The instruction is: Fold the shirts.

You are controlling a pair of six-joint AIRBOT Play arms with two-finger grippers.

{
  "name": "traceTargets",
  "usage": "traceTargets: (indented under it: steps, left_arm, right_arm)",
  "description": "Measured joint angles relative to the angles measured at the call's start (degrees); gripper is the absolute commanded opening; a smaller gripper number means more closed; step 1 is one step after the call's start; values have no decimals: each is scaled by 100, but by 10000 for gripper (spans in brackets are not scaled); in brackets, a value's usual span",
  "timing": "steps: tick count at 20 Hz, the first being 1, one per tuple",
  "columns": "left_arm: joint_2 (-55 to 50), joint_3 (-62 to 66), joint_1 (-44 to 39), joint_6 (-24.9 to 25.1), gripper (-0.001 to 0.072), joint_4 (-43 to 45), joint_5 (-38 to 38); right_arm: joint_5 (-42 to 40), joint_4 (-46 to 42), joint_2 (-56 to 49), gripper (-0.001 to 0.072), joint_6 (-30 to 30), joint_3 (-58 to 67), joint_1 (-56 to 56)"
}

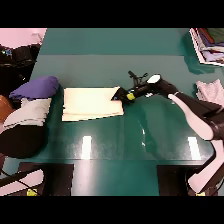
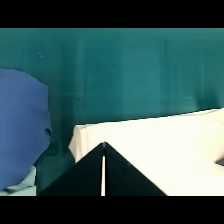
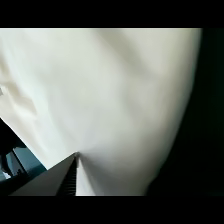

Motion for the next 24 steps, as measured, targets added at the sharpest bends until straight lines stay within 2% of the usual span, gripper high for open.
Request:
traceTargets:
  steps: [1, 7, 10, 17, 24]
  left_arm:
    - [0, -2, -2, 0, 25, -4, -2]
    - [0, -2, -2, 0, 24, -63, -72]
    - [0, -2, -61, 0, 24, -138, -133]
    - [0, -2, -999, 48, 24, -179, 28]
    - [-7, -2, -1891, 50, 25, -199, 439]
  right_arm:
    - [-24, 26, -136, 11, -22, 201, 107]
    - [44, 162, -190, 14, -184, 1005, 94]
    - [127, -337, 262, 15, -22, 1117, -457]
    - [643, -2120, 1716, 15, 824, 1174, -2809]
    - [743, -2763, 2312, 14, 1233, 1180, -5204]
